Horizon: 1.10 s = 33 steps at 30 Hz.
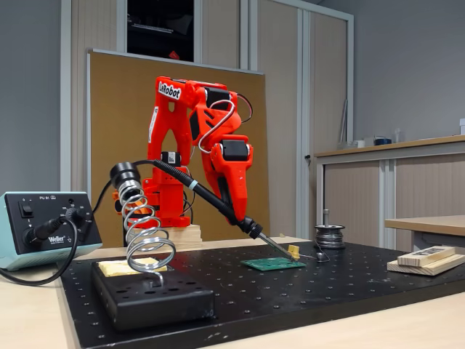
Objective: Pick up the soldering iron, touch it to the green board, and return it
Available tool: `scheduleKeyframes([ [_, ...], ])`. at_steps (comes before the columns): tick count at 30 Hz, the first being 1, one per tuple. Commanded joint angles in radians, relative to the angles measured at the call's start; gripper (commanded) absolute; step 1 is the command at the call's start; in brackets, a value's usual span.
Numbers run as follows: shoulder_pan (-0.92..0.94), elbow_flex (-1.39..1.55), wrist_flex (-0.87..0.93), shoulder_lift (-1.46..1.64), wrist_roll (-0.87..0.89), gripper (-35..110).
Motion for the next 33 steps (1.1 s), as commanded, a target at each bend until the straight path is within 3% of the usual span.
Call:
scheduleKeyframes([
  [1,-0.025,0.005,-0.011,0.028,0.002,0],
  [33,-0.025,0.103,-0.044,0.08,0.025,0],
])
